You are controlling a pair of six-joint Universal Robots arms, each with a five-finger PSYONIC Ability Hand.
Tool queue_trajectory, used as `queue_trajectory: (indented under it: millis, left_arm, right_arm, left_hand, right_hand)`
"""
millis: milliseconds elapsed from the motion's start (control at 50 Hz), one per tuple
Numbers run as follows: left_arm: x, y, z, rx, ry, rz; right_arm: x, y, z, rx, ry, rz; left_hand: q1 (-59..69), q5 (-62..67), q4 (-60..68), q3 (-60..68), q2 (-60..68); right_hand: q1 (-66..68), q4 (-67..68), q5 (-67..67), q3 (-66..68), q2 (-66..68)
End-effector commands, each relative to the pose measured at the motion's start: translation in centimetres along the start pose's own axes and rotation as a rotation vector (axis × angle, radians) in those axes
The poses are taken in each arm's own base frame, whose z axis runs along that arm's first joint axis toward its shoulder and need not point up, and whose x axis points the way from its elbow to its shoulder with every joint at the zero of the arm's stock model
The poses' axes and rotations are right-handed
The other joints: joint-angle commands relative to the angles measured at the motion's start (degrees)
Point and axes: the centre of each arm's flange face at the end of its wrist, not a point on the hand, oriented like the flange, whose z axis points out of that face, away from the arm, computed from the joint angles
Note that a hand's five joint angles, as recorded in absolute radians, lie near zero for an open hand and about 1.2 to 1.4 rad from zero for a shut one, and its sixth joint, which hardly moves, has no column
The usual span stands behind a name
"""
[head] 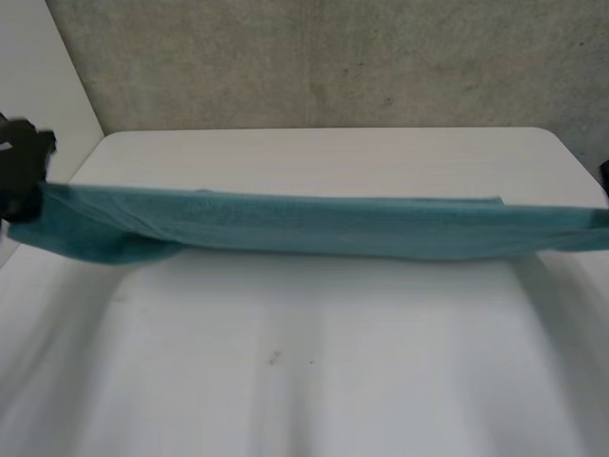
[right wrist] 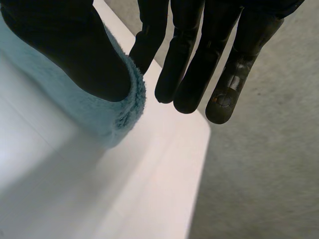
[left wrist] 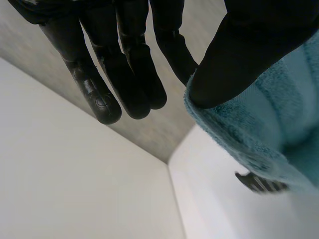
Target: Fold the laundry
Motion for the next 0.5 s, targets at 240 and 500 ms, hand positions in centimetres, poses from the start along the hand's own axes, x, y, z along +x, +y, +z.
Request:
queue_trajectory:
  millis: [240, 500]
  left_arm:
    - [6.0, 8.4, 3.9, -0.235, 0.308, 0.051]
    - [2.4, -1.0, 13.8, 0.165, 0.061, 0.187]
  right_arm:
    - [-5.4, 4.3, 3.6, -0.19, -0.228, -0.096]
    - [-0.7, -8.4, 10.4, 0.209, 0.214, -0.127]
  left_hand:
    - [16.5, 12.8, 11.5, 11.5, 11.1]
    - [16.5, 12.8, 11.5, 11.5, 11.1]
  right_hand:
    - [24.1, 11.6, 13.9, 12.0, 12.2]
    - [24.1, 11.6, 13.9, 12.0, 12.2]
